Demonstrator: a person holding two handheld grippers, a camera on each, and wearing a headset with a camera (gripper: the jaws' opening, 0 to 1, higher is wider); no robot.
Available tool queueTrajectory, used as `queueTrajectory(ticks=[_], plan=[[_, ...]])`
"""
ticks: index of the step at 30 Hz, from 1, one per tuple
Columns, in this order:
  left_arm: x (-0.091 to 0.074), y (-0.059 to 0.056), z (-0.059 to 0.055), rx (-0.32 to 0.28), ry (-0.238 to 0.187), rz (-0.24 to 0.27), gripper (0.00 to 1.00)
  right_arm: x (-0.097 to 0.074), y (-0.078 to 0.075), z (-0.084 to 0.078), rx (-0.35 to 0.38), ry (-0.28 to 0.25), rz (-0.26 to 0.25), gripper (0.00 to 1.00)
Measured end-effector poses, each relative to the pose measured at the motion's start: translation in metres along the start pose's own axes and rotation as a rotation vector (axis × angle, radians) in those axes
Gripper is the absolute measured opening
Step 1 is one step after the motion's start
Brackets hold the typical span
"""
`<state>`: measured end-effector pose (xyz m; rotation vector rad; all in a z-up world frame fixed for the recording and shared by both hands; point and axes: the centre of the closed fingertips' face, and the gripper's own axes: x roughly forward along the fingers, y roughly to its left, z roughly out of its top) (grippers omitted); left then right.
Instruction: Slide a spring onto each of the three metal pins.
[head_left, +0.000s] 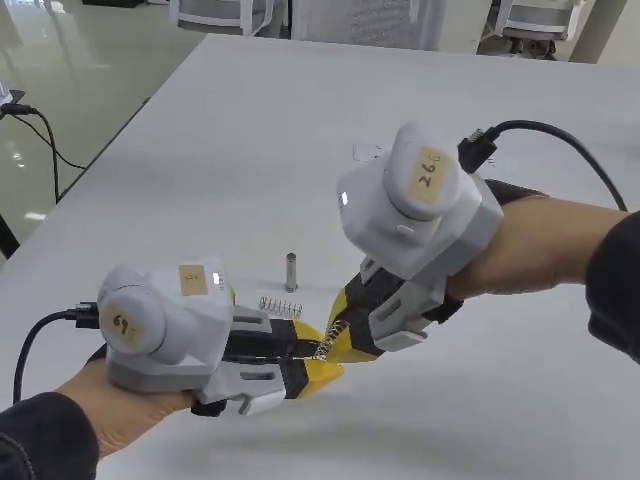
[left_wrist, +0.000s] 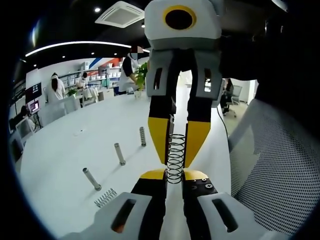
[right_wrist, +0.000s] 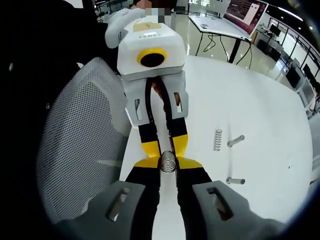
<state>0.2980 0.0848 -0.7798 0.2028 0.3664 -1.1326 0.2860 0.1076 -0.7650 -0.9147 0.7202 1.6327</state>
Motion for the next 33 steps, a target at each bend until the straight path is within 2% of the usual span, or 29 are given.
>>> queueTrajectory(ticks=[19,33], plan=[[0.0000,0.0013,-0.0016,-0.008,-0.001,0.006,0.09,0.0015,-0.0019,-0.0002,-0.008,0.015,-0.009,0.13],[-0.0028,0.0094,-0.0047,-0.041,0.002,0.037,0.22,-0.0019,-0.0088,-0.0079,0.007,0.025,-0.030,0.13]])
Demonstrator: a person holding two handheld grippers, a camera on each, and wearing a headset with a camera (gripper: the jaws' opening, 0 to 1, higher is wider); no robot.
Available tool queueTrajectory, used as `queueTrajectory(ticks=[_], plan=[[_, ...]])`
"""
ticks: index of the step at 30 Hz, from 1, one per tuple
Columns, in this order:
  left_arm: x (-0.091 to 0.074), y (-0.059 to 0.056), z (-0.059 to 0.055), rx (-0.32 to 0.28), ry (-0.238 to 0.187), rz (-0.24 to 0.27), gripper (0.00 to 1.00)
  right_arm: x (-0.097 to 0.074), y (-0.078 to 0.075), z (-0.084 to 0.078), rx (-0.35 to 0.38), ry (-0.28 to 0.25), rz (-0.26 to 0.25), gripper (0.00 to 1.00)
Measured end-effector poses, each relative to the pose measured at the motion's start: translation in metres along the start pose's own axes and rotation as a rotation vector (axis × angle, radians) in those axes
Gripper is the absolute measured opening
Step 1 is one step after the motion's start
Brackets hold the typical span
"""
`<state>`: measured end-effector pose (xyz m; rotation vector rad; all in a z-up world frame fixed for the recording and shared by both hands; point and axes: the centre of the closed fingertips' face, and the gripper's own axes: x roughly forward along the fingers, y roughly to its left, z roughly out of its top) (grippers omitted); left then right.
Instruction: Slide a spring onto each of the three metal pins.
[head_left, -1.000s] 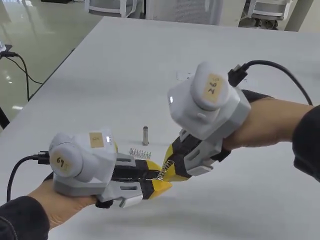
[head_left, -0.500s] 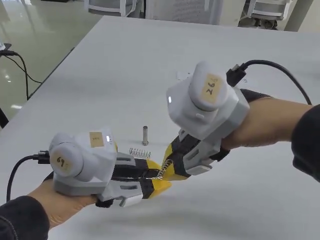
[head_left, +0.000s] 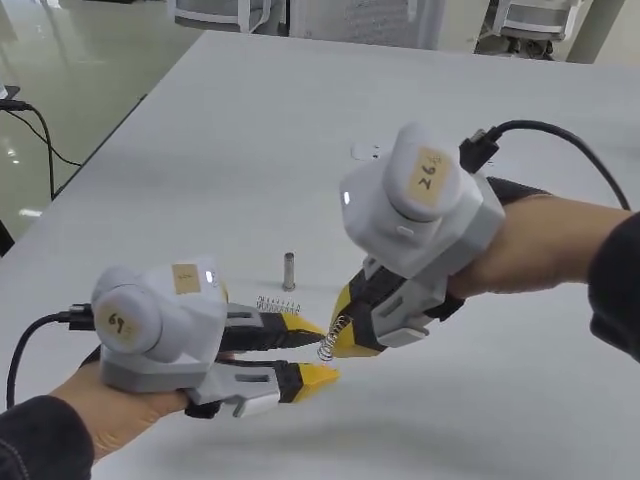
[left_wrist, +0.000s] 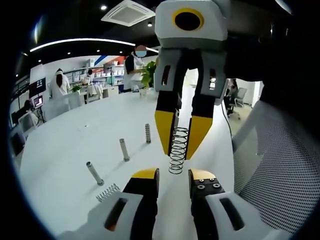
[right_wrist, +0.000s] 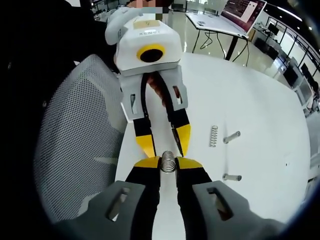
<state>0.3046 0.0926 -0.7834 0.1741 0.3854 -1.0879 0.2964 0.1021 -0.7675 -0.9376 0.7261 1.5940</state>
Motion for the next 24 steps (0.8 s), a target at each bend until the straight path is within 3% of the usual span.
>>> queueTrajectory(ticks=[24], plan=[[-0.017,0.029,-0.011,-0.086,-0.010,0.132,0.49,-0.006,-0.012,-0.015,0.037,0.016,-0.024,0.13]])
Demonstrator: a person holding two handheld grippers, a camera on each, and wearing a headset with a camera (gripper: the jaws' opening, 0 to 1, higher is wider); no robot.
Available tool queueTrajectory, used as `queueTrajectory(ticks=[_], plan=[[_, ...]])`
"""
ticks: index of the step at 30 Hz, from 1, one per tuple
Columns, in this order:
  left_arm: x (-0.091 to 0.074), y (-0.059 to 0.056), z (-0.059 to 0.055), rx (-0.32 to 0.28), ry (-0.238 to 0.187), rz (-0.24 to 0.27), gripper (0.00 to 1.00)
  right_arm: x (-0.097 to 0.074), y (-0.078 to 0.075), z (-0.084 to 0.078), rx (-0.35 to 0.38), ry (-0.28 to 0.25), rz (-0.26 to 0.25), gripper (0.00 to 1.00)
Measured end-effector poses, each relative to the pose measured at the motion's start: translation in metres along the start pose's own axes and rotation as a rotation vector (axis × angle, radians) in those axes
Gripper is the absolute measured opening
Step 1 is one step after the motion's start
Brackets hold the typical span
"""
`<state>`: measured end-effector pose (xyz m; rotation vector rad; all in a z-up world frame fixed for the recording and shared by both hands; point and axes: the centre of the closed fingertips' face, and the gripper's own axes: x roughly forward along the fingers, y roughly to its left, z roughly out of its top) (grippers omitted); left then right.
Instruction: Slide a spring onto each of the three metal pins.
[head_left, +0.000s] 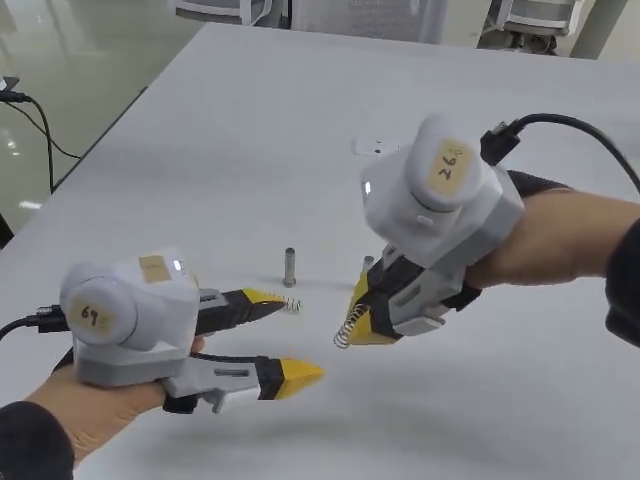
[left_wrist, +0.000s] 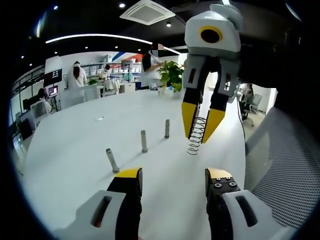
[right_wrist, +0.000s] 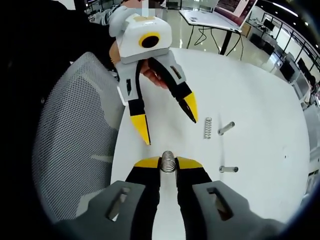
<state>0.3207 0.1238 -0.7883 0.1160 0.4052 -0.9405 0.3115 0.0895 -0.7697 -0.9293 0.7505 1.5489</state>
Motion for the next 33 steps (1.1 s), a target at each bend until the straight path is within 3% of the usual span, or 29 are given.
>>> queueTrajectory(ticks=[10,21,33], plan=[[-0.005,0.008,-0.003,-0.025,0.000,0.034,0.56,-0.005,-0.010,-0.008,0.022,0.014,-0.020,0.13],[-0.009,0.011,-0.004,-0.037,0.004,0.057,0.60,-0.018,-0.036,-0.027,0.076,0.036,-0.065,0.13],[-0.012,0.013,-0.008,-0.048,0.009,0.067,0.60,-0.020,-0.064,-0.042,0.119,0.073,-0.101,0.13]])
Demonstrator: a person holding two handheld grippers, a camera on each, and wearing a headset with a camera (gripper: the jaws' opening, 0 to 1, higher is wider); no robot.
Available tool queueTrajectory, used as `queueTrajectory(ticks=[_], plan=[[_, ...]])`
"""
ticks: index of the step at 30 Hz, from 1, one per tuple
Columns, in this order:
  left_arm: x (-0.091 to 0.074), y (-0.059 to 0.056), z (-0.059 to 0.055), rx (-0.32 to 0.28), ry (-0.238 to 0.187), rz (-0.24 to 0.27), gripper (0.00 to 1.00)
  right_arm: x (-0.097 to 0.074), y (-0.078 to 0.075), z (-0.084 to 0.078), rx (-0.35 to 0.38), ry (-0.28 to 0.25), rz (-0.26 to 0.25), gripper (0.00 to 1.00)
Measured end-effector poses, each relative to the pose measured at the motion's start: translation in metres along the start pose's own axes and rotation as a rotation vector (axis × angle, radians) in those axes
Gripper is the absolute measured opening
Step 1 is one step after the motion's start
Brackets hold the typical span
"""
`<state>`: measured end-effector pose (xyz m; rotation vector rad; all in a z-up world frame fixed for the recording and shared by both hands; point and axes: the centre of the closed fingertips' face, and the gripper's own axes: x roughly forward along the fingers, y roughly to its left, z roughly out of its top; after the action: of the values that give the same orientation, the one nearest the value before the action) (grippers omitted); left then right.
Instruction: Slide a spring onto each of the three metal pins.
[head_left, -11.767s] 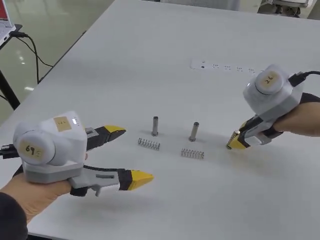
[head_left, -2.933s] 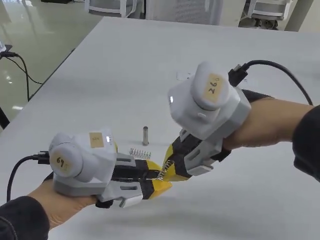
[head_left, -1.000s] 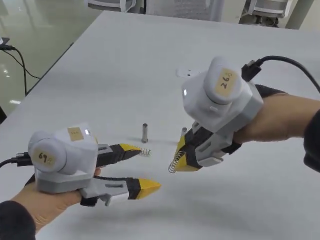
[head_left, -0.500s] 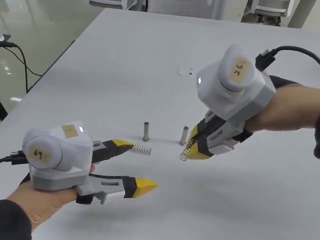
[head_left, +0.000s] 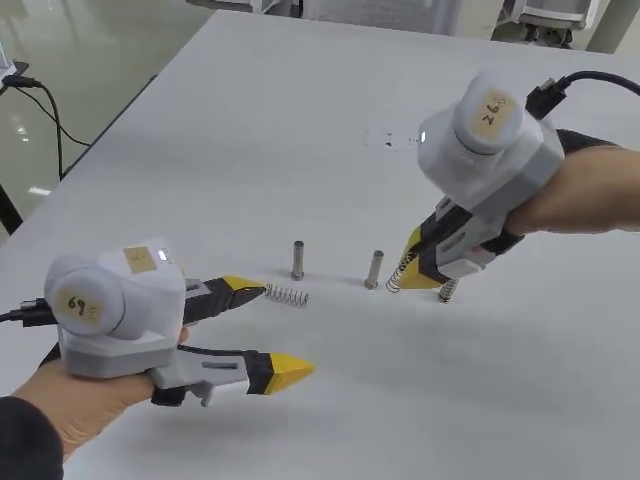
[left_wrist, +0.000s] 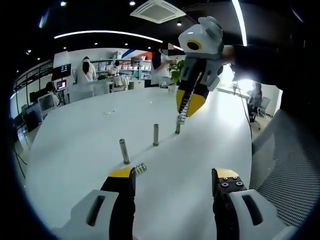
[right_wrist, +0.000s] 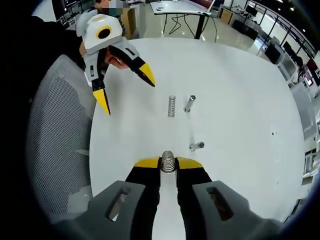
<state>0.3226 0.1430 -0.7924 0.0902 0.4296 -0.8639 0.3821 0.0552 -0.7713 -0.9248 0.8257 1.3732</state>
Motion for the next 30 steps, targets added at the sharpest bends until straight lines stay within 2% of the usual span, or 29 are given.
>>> queueTrajectory(ticks=[6,12,21,30], plan=[[0.000,0.001,0.000,-0.003,-0.002,0.006,0.61,0.002,-0.019,-0.003,0.022,0.014,-0.033,0.13],[-0.001,0.002,-0.001,-0.006,-0.001,0.011,0.60,0.004,-0.036,0.002,0.039,0.006,-0.068,0.13],[-0.003,0.004,-0.001,-0.009,0.000,0.017,0.61,0.014,-0.046,0.001,0.042,0.019,-0.082,0.13],[-0.003,0.006,-0.003,-0.012,0.004,0.021,0.61,0.021,-0.047,0.003,0.046,0.026,-0.062,0.13]])
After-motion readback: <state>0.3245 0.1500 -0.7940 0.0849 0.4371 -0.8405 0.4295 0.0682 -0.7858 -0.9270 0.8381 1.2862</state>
